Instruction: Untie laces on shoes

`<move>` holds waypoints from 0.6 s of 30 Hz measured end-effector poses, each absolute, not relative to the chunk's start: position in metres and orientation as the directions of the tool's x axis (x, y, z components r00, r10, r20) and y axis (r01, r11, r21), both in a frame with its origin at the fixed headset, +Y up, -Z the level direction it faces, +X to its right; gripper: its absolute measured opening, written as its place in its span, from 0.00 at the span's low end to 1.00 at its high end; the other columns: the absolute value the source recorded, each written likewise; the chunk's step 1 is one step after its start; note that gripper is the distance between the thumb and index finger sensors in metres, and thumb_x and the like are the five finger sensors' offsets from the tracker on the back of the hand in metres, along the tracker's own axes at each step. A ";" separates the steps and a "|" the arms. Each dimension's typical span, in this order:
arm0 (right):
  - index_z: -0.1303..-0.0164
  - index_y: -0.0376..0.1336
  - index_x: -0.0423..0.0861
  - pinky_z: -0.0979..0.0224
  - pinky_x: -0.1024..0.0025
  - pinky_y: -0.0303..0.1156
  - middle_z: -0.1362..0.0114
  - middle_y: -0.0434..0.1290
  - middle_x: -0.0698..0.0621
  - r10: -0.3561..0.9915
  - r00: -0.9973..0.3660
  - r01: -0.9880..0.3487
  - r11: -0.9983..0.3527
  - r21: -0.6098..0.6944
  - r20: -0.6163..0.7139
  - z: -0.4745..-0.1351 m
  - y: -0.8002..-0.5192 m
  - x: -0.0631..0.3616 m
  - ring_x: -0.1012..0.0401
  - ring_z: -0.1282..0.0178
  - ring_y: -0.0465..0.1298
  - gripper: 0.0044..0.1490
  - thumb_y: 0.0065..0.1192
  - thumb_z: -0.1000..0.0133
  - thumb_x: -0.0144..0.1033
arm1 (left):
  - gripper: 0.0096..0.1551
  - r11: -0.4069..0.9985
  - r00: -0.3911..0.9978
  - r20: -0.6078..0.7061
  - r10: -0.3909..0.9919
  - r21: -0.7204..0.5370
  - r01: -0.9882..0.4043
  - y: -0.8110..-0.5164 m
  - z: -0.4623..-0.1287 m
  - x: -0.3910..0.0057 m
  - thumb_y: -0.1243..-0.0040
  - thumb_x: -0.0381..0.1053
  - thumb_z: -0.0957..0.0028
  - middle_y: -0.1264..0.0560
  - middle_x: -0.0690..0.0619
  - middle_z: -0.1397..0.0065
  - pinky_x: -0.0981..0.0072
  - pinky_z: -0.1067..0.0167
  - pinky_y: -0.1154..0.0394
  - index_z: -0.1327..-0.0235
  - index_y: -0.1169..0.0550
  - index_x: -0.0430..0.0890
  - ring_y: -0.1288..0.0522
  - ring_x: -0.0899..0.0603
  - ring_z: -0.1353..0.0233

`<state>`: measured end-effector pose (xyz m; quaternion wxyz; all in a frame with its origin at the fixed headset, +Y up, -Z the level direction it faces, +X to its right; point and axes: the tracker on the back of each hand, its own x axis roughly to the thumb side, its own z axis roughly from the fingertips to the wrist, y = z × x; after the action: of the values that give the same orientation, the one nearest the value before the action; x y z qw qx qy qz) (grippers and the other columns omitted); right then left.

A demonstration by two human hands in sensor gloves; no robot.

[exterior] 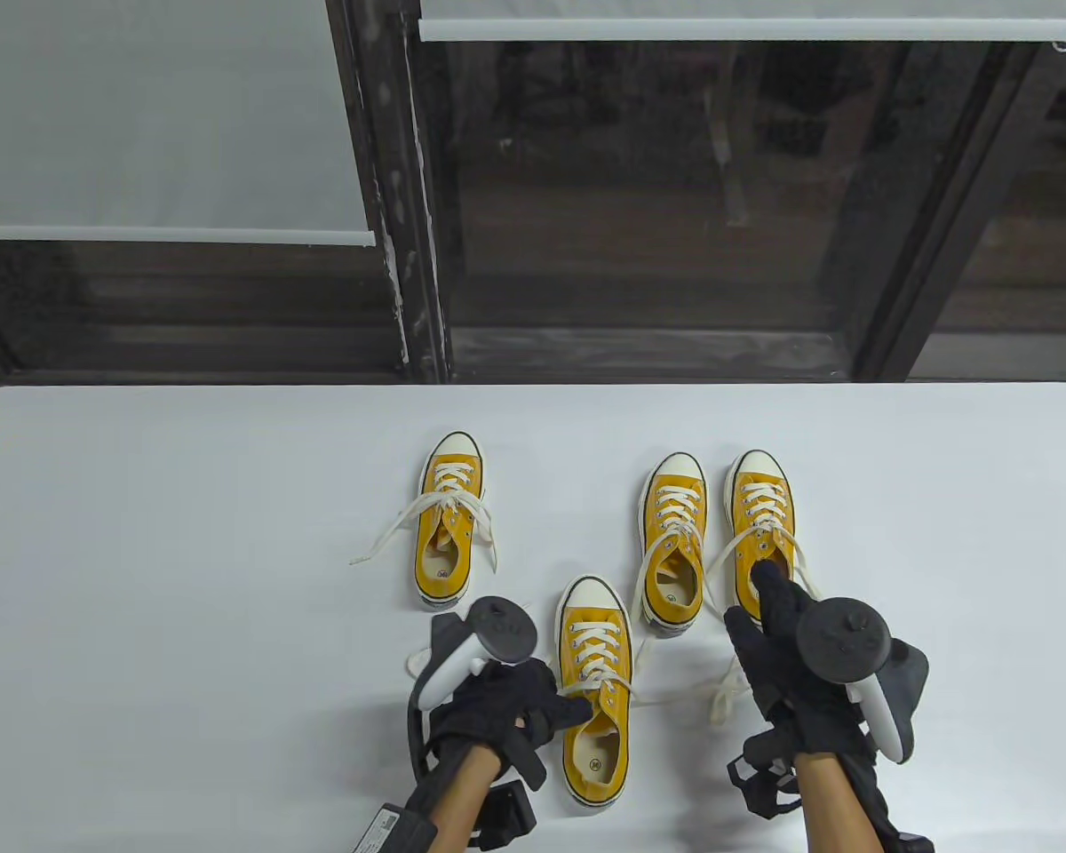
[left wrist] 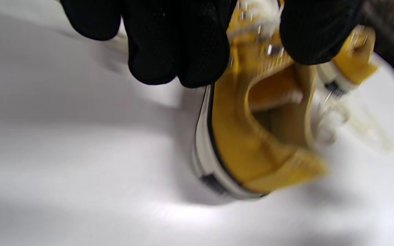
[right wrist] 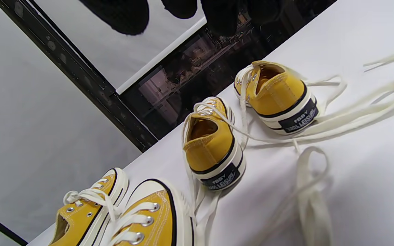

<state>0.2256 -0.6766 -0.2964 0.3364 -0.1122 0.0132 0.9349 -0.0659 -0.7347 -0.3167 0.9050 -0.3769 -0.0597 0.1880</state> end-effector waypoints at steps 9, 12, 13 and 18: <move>0.08 0.39 0.54 0.21 0.30 0.41 0.10 0.48 0.45 0.641 -0.736 -0.645 -0.762 -0.064 -0.218 -0.296 -0.675 0.230 0.40 0.10 0.47 0.42 0.46 0.28 0.57 | 0.40 0.728 0.984 0.019 0.176 -0.676 -0.117 -0.746 -0.311 -0.045 0.44 0.67 0.38 0.19 0.60 0.51 0.40 0.32 0.30 0.27 0.33 0.38 0.18 0.51 0.46; 0.08 0.39 0.54 0.21 0.29 0.41 0.09 0.48 0.45 0.645 -0.733 -0.648 -0.759 -0.066 -0.216 -0.296 -0.675 0.230 0.40 0.10 0.46 0.42 0.46 0.29 0.57 | 0.30 0.772 0.989 0.026 0.146 -0.628 -0.098 -0.742 -0.311 -0.043 0.47 0.60 0.35 0.16 0.60 0.59 0.44 0.36 0.25 0.35 0.25 0.37 0.16 0.54 0.54; 0.08 0.40 0.54 0.21 0.29 0.41 0.09 0.48 0.45 0.644 -0.734 -0.647 -0.760 -0.067 -0.216 -0.296 -0.675 0.231 0.40 0.10 0.46 0.42 0.46 0.28 0.57 | 0.29 0.775 0.988 0.022 0.152 -0.623 -0.105 -0.740 -0.311 -0.043 0.47 0.58 0.35 0.15 0.60 0.60 0.45 0.37 0.25 0.36 0.24 0.37 0.15 0.54 0.55; 0.08 0.40 0.55 0.21 0.29 0.41 0.09 0.48 0.45 0.649 -0.729 -0.648 -0.757 -0.089 -0.216 -0.295 -0.673 0.235 0.40 0.10 0.46 0.42 0.46 0.28 0.56 | 0.27 0.793 0.972 -0.012 0.233 -0.577 -0.197 -0.724 -0.312 -0.053 0.44 0.56 0.37 0.15 0.60 0.66 0.47 0.41 0.23 0.40 0.21 0.35 0.15 0.54 0.60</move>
<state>0.2345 -0.6727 -0.2946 0.3487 -0.1175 -0.0037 0.9298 -0.0535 -0.7243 -0.3124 0.9463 -0.3012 -0.0299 0.1134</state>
